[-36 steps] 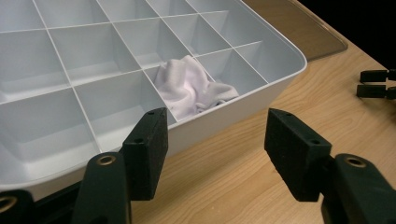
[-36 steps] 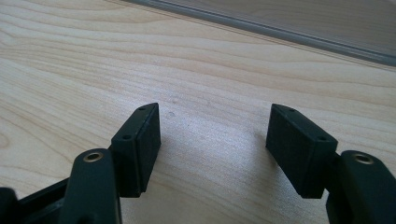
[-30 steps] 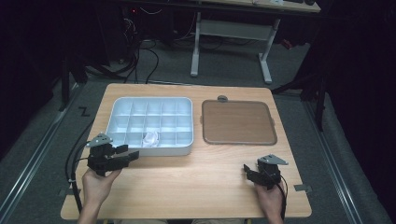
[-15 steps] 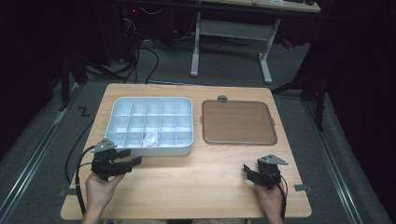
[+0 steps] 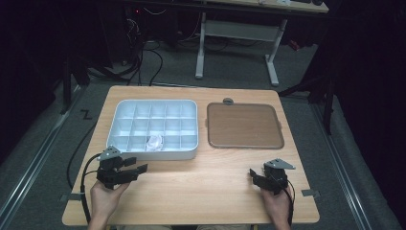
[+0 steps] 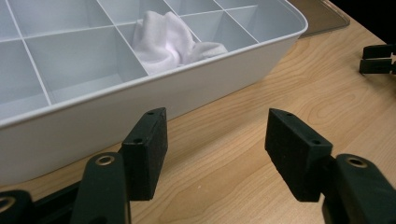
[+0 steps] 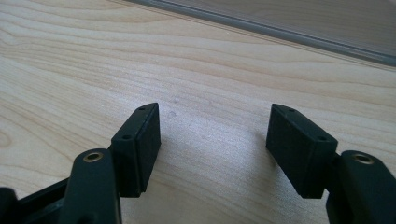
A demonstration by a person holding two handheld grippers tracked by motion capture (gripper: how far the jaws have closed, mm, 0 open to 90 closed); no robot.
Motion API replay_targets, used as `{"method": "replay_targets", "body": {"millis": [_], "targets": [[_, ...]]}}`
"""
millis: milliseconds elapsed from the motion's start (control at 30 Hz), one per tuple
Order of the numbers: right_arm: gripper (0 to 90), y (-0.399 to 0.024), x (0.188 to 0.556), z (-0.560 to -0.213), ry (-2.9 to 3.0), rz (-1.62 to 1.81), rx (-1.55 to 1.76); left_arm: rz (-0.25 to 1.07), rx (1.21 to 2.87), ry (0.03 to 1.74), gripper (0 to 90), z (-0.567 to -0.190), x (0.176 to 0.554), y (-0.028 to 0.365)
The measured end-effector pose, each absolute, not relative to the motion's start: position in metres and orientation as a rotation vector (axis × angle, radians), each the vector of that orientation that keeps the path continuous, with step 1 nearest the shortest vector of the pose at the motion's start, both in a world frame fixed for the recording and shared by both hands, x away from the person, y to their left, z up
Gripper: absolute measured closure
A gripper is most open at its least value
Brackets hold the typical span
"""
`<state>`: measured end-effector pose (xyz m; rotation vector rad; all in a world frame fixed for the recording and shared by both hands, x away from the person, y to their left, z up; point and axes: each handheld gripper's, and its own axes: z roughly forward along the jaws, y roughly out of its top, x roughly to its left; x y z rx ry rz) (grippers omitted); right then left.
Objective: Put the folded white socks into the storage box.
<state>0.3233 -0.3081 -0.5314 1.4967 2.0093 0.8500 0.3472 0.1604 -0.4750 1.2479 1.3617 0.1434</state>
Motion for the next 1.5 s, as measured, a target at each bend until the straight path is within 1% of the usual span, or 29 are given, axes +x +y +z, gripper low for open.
{"method": "replay_targets", "body": {"millis": [433, 533, 600, 800, 1500], "targets": [[35.7, -0.308, 0.323, -0.531, 2.009, 0.850, 1.497, 0.124, 1.237, 1.382, 39.7, -0.486, 0.346, 0.161], [35.8, -0.308, 0.323, -0.531, 2.009, 0.850, 1.497, 0.089, 1.220, 1.387, 39.7, -0.488, 0.345, 0.161], [35.7, -0.308, 0.323, -0.531, 2.009, 0.850, 1.497, 0.115, 1.234, 1.387, 39.7, -0.491, 0.345, 0.159], [35.7, -0.308, 0.323, -0.531, 2.009, 0.850, 1.497, 0.085, 1.227, 1.400, 39.5, -0.498, 0.345, 0.153], [35.7, -0.308, 0.323, -0.531, 2.010, 0.851, 1.496, 0.082, 1.251, 1.429, 37.9, -0.518, 0.343, 0.140]]}}
